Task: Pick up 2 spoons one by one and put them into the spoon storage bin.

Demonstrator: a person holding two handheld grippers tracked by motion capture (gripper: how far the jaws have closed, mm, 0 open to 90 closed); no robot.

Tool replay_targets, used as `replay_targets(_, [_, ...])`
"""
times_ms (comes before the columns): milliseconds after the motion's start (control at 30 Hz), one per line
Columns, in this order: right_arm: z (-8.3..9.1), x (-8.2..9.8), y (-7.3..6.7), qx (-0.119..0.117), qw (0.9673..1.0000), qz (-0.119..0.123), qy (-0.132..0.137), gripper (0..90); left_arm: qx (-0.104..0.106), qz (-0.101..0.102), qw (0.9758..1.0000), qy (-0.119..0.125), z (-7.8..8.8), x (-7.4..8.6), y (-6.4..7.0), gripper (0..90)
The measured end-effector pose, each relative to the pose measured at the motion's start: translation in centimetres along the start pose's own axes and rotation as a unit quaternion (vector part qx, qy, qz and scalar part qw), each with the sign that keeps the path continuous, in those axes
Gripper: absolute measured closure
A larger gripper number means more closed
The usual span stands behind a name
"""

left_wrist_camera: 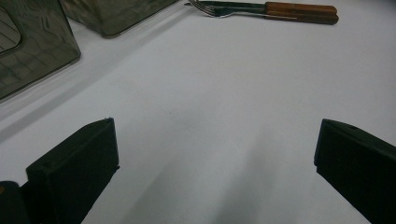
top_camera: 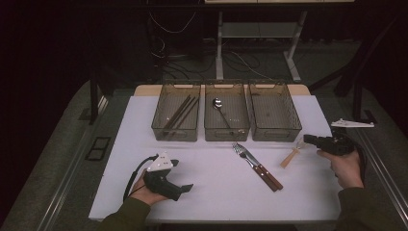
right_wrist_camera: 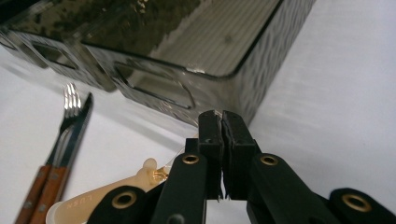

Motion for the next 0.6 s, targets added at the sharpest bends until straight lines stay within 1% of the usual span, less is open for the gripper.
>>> replay_targets(67, [0.2, -0.2, -0.3, -0.002, 1.0, -0.003, 0.004, 87.5, 0.0, 0.001, 1.0, 0.001, 0.0, 0.0, 0.0, 0.0])
replay_targets(167, [0.5, -0.6, -0.7, -0.004, 0.9999, 0.002, 0.013, 87.5, -0.001, 0.001, 1.0, 0.001, 0.0, 0.0, 0.0, 0.0])
replay_targets(267, [0.8, -1.0, -1.1, -0.002, 0.9999, 0.003, 0.017, 87.5, -0.001, 0.001, 1.0, 0.001, 0.0, 0.0, 0.0, 0.0])
replay_targets(367, [1.0, -1.3, -1.4, -0.001, 0.9998, -0.003, 0.02, 87.5, -0.001, -0.002, 1.0, -0.002, 0.0, 0.1, 0.0, 0.0])
replay_targets(500, [1.4, -1.7, -1.8, -0.007, 0.9993, -0.008, 0.035, 87.5, -0.004, -0.001, 1.0, -0.001, 0.0, 0.1, 0.0, 0.0])
replay_targets(600, [1.4, -2.1, -2.2, -0.005, 0.9993, -0.005, 0.036, 87.5, -0.007, 0.0, 1.0, -0.002, 0.0, 0.1, -0.1, 0.0])
Point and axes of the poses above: each handheld gripper's, and its own axes: z roughly backward along the jaws, x roughly out of its underside, y roughly to its right, the point moved 1 cm from there along -z, roughly forward along the jaws, and after that the axes turned 3 degrees about y, right-handed, at the moved point
